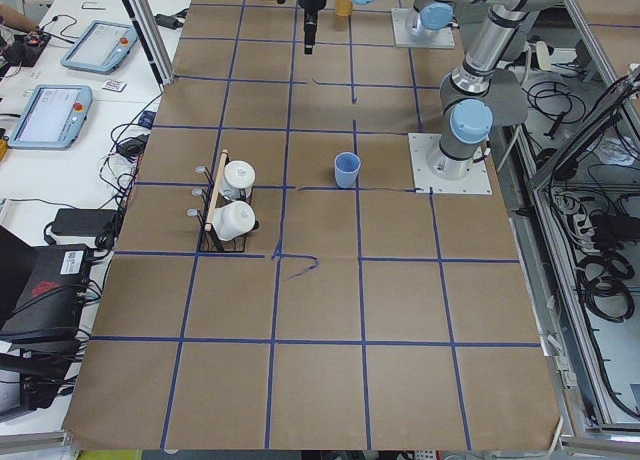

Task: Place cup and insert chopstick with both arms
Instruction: 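Move the left gripper toward the blue cup while right approaches the bamboo cup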

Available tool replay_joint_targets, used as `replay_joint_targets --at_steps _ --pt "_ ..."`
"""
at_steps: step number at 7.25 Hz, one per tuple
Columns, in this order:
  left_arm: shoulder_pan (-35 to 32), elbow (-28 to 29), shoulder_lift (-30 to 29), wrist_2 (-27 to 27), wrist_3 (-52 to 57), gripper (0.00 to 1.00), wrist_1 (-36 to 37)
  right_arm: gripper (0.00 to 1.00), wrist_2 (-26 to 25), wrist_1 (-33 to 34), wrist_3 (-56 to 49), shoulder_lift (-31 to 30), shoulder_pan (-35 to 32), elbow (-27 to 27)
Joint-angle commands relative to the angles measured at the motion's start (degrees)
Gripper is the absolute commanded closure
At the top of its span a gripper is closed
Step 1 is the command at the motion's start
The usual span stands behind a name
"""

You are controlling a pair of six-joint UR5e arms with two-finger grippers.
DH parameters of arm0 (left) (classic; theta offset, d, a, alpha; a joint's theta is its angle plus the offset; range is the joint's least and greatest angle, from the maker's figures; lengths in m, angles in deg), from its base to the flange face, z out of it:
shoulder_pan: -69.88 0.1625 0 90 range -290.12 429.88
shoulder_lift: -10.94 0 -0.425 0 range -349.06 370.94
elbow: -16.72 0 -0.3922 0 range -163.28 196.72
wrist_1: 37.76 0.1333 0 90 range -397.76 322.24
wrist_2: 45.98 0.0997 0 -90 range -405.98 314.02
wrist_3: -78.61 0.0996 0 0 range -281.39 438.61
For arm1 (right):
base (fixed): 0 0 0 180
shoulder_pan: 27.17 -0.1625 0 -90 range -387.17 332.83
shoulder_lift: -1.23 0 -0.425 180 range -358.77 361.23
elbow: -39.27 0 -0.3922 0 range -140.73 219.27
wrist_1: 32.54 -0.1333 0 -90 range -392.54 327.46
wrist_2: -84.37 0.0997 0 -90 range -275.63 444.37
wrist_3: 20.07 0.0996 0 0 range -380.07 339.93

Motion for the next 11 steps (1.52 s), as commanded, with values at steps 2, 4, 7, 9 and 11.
replay_joint_targets --at_steps 2,4,7,9,11 --pt "0.19 -0.53 -0.01 -0.09 0.87 0.00 -0.08 0.00 -2.44 0.45 0.47 0.80 0.78 -0.98" --pt "0.63 -0.70 -0.28 0.09 1.14 0.00 -0.25 0.00 -8.76 5.16 0.81 0.89 4.28 -3.78" --pt "0.72 -0.70 -0.19 0.18 1.14 0.00 -1.21 0.00 -8.79 6.26 -0.24 0.36 9.12 -6.69" --pt "2.29 -1.05 -0.62 0.09 3.67 0.00 -1.39 0.00 -8.79 6.43 -7.22 0.27 10.72 -7.48" --pt "3.79 -6.74 0.68 2.53 11.39 0.00 -2.80 0.01 -8.70 6.08 -9.02 0.19 18.67 -9.32"
